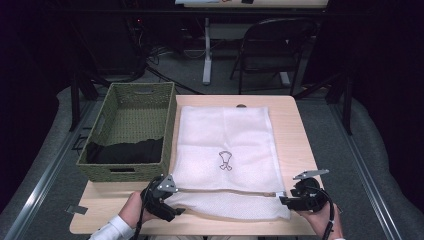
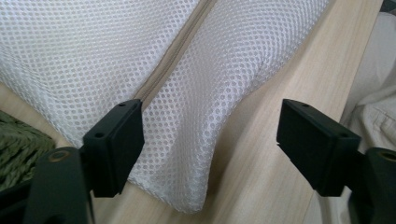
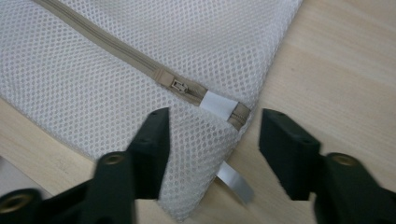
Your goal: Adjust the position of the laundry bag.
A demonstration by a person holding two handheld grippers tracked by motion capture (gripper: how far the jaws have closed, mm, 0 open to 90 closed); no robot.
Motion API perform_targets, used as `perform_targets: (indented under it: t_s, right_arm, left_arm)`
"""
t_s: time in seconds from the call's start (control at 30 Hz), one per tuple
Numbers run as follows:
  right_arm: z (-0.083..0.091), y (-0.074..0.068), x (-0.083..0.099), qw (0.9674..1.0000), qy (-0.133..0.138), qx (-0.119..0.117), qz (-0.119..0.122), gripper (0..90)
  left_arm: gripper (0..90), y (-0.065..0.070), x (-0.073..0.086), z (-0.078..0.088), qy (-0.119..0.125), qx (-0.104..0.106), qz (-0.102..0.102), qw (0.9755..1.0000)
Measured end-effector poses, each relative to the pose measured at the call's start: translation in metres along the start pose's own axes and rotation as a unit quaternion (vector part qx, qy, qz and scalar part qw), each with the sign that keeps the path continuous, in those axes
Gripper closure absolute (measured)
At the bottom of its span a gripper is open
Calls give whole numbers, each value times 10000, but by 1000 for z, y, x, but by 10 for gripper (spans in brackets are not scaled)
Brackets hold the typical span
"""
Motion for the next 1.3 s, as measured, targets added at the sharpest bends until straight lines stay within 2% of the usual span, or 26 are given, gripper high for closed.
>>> perform_targets:
  t_s: [0.03,0.07,0.13,0.27,0.57,0.67,0.73,0.83,0.97,1.3]
  right_arm:
    - [0,0,0,10000,0,0,0,388]
    - [2,-2,-2,9999,61,92,56,306]
    - [5,-3,-4,9999,104,115,68,236]
    - [11,-6,-8,9994,308,136,113,190]
    - [8,-3,-11,9992,314,129,196,187]
    - [7,-3,-10,9993,289,131,173,194]
    - [7,-1,-9,9993,267,178,189,235]
    - [6,-1,-7,9995,227,136,169,234]
    - [5,0,-7,9995,236,105,194,228]
    - [5,1,-5,9997,182,96,151,239]
  left_arm:
    - [193,0,0,0,0,0,0,10000]
    - [169,0,-4,1,73,44,60,9999]
    - [160,0,-7,0,120,81,99,9998]
    - [147,1,-11,-2,56,-22,-18,10000]
    - [136,4,-20,-2,83,-158,-204,9996]
    - [138,2,-19,-2,91,-188,-157,9997]
    - [139,2,-19,-2,91,-138,-112,9998]
    - [139,3,-21,-1,118,-239,-151,9995]
    - [138,5,-23,-1,115,-259,-217,9994]
    - [135,3,-23,-3,107,-252,-169,9995]
Point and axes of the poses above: each handheld gripper's, and its own axes: z roughly backward along the jaws, x roughly out of its underside, y roughly to its right, the point moved 9 cm from there along -z, roughly forward along the jaws, and after that the axes turned 3 degrees about -y, right-handed, at the moved point
